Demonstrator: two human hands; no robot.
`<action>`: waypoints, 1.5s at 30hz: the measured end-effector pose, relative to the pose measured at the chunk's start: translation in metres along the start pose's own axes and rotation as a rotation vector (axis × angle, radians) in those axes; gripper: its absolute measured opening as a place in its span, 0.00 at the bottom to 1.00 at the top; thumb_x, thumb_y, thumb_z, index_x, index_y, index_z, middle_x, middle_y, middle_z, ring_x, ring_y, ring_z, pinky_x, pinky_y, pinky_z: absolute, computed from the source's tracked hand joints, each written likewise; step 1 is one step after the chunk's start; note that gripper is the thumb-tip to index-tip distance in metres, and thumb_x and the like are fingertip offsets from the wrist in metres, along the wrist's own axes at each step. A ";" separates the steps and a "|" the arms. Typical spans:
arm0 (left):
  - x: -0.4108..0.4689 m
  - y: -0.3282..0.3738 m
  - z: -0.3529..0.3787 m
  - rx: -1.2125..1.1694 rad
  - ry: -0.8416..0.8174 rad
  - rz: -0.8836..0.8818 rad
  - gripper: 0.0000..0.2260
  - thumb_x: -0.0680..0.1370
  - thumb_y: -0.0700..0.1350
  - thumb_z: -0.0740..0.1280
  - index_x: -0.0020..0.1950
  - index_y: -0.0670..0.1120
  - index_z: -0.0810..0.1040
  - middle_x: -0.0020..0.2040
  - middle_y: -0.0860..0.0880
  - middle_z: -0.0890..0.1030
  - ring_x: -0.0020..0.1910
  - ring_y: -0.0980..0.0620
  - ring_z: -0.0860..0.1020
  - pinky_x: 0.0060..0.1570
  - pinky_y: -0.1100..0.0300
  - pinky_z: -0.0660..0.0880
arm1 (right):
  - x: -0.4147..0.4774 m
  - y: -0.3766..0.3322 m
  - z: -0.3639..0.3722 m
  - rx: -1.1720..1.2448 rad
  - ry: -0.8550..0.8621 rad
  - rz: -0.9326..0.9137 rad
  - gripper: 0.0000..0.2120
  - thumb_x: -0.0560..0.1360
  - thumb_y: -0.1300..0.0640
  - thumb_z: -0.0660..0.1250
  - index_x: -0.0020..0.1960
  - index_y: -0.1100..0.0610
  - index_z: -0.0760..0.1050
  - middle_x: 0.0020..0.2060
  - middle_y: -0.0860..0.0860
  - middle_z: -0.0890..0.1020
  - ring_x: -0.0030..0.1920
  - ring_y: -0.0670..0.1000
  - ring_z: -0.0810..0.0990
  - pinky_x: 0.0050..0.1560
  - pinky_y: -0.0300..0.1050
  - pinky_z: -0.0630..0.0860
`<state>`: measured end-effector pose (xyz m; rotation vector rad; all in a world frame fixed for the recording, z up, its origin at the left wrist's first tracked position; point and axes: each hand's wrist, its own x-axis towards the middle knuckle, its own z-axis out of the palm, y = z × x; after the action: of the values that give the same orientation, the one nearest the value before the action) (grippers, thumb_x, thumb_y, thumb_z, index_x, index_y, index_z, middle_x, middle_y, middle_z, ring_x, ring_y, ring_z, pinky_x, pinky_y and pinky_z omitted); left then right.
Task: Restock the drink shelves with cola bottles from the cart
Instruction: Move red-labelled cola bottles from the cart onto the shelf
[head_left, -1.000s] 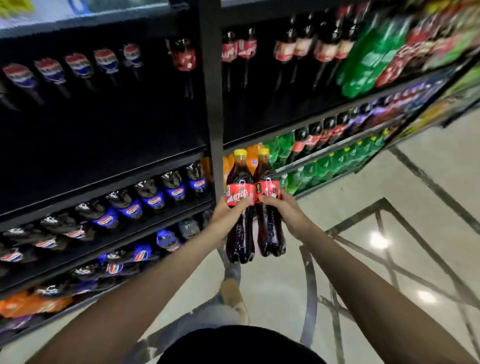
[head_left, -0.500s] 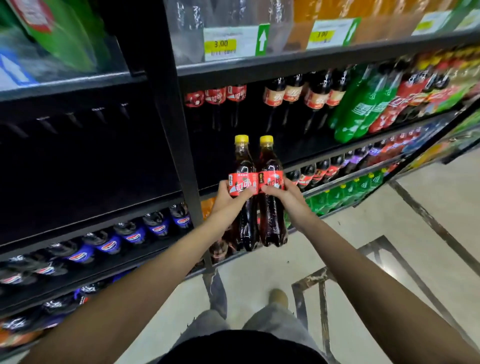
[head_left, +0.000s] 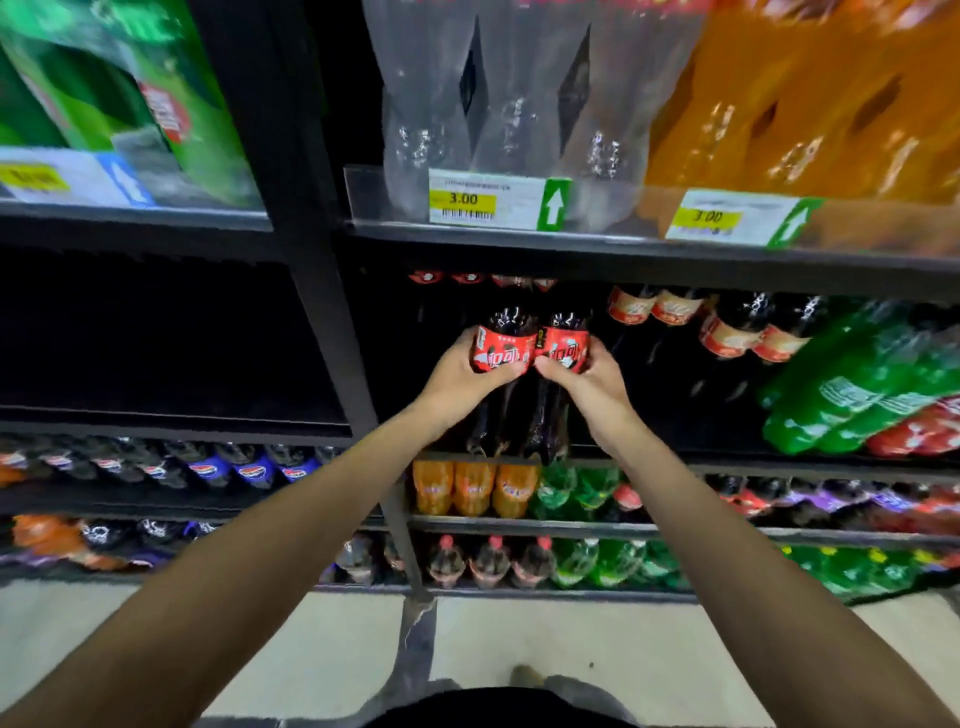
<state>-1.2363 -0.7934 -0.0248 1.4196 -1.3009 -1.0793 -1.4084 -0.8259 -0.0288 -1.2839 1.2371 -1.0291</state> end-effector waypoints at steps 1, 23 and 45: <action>0.004 -0.001 0.002 0.009 0.017 0.003 0.22 0.74 0.44 0.73 0.66 0.46 0.71 0.54 0.53 0.80 0.50 0.65 0.77 0.47 0.77 0.72 | 0.007 0.001 -0.001 -0.002 -0.004 -0.017 0.21 0.70 0.62 0.75 0.60 0.55 0.73 0.51 0.48 0.82 0.49 0.39 0.81 0.49 0.30 0.74; 0.034 -0.042 0.019 0.127 0.113 0.096 0.32 0.77 0.48 0.69 0.77 0.45 0.59 0.71 0.51 0.69 0.70 0.57 0.67 0.69 0.61 0.65 | 0.062 0.044 -0.009 -0.146 -0.164 -0.140 0.40 0.68 0.61 0.77 0.73 0.53 0.58 0.60 0.44 0.73 0.59 0.41 0.74 0.59 0.33 0.69; 0.053 -0.103 0.022 0.359 0.658 -0.248 0.24 0.76 0.49 0.71 0.68 0.44 0.66 0.64 0.40 0.71 0.61 0.40 0.73 0.56 0.49 0.73 | 0.076 0.100 0.063 -0.313 -0.060 -0.039 0.27 0.73 0.57 0.74 0.68 0.58 0.67 0.62 0.53 0.76 0.62 0.52 0.75 0.63 0.46 0.73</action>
<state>-1.2327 -0.8437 -0.1320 2.0263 -0.8688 -0.4523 -1.3490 -0.8882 -0.1405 -1.5715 1.3689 -0.8386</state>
